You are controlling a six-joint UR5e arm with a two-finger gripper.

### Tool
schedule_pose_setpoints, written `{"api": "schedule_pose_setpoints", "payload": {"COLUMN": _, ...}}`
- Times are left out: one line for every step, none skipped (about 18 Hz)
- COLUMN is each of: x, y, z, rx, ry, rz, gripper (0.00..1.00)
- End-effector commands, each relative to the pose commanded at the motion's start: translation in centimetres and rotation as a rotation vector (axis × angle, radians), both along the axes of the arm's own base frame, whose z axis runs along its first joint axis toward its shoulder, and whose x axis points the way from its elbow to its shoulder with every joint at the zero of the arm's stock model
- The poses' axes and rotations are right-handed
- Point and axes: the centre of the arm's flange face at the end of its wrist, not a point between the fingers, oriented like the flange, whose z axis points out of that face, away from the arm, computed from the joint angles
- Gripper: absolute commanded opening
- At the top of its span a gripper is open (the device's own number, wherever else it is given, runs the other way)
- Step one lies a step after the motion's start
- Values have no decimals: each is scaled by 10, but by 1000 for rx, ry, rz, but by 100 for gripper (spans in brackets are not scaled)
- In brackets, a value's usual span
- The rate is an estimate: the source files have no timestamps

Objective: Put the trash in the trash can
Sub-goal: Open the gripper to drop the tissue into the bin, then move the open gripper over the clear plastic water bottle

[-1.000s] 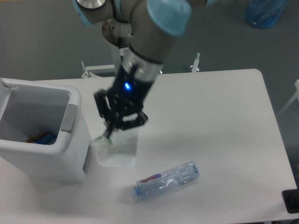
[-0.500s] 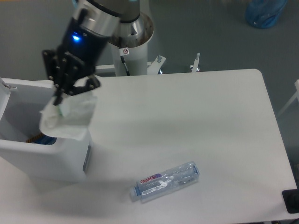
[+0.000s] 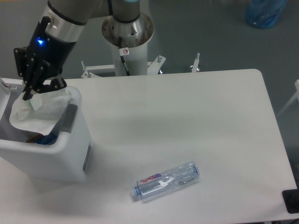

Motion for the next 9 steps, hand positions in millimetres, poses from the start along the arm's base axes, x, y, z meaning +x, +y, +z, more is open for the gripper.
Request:
{"api": "schedule_pose_setpoints", "payload": {"x": -1, "y": 1, "z": 3, "rx": 19, "ry": 11, "rz": 4, "gripper": 100}}
{"api": "schedule_pose_setpoints", "payload": {"x": -1, "y": 2, "z": 4, "rx": 33, "ry": 19, "rz": 5, "gripper": 100}}
{"api": "schedule_pose_setpoints", "payload": {"x": -5, "y": 3, "z": 2, "rx": 38, "ry": 19, "rz": 12, "gripper": 100}}
{"api": "schedule_pose_setpoints", "payload": {"x": -14, "y": 3, "z": 1, "rx": 43, "ry": 23, "rz": 25, "gripper": 100}}
{"api": "schedule_pose_setpoints", "payload": {"x": -30, "y": 4, "z": -4, "rx": 51, "ry": 31, "rz": 44, "gripper": 100}}
{"api": "schedule_pose_setpoints", "payload": {"x": -49, "y": 7, "z": -13, "rx": 58, "ry": 36, "rz": 68, "gripper": 100}}
{"api": "schedule_pose_setpoints", "payload": {"x": -68, "y": 8, "z": -19, "rx": 69, "ry": 46, "rz": 95, "gripper": 100}}
{"api": "schedule_pose_setpoints", "payload": {"x": -92, "y": 7, "z": -27, "rx": 76, "ry": 52, "rz": 127, "gripper": 100}}
{"api": "schedule_pose_setpoints", "payload": {"x": -116, "y": 6, "z": -40, "rx": 67, "ry": 48, "rz": 158, "gripper": 100}}
